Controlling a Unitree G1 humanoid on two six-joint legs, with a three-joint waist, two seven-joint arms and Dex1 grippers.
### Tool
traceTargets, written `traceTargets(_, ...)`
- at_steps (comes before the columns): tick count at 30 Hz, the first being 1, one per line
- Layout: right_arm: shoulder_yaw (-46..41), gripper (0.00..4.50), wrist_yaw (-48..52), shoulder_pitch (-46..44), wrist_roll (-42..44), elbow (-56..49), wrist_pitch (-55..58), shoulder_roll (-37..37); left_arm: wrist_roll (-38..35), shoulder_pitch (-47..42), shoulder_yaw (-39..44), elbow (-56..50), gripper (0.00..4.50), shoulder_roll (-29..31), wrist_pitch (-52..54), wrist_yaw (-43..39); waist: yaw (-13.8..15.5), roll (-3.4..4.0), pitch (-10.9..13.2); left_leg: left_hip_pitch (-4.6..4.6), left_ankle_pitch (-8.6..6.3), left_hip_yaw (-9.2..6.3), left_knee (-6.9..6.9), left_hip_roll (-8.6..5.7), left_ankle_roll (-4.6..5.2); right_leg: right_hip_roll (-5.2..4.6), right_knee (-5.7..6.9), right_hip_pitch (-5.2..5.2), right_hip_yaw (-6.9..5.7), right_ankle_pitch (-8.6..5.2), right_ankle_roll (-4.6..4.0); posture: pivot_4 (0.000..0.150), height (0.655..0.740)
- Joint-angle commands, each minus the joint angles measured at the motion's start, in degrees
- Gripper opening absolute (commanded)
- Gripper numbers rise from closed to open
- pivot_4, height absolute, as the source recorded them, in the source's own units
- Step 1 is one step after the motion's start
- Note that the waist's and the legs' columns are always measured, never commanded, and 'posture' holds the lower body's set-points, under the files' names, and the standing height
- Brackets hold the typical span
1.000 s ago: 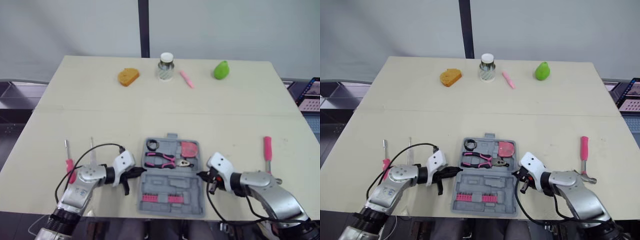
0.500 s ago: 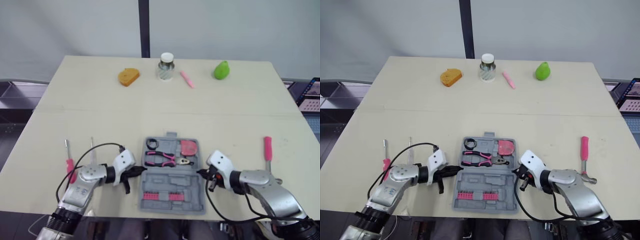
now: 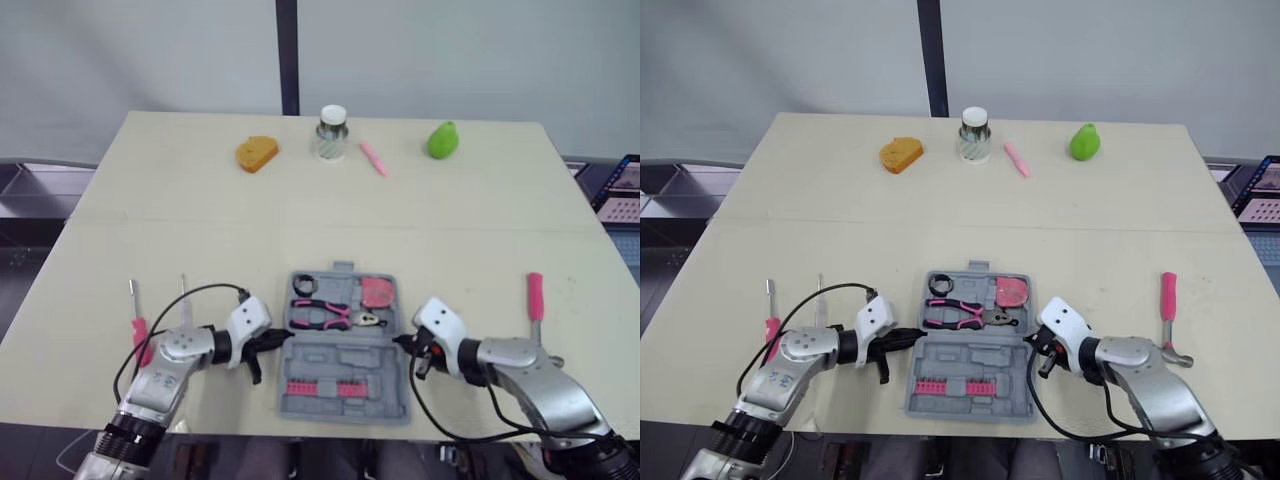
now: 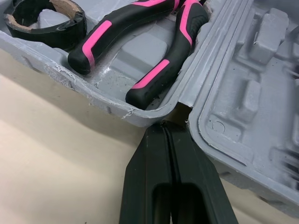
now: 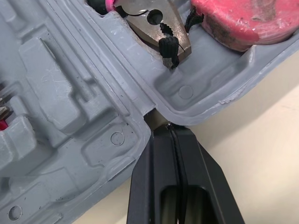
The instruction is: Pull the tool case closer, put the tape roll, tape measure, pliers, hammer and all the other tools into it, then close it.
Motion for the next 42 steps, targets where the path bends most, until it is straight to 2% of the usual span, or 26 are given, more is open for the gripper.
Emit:
traceTargets(1, 1.02, 0.04, 0.15, -1.02, 1.15, -1.9, -1.13, 1.39, 0.41, -1.12, -0.19, 0.15, 0.06, -0.74, -0.5, 1.2, -0.01, 0.0, 0.0, 0.0, 0.0, 0.0, 0.0, 0.0, 0.0, 0.0, 0.0, 0.0, 0.0, 0.0, 0.0, 0.15, 0.695)
traceTargets(42, 1.05, 0.04, 0.03, -3.0, 0.2, -0.52, -1.44, 3.63, 0.54, -1.84, -0.13, 0.94, 0.06, -0.68, -0.81, 2.03, -0.12, 0.0, 0.0, 0.0, 0.0, 0.01, 0.0, 0.01, -0.01, 0.01, 0.02, -0.02, 0.0, 0.0, 0.0, 0.15, 0.695)
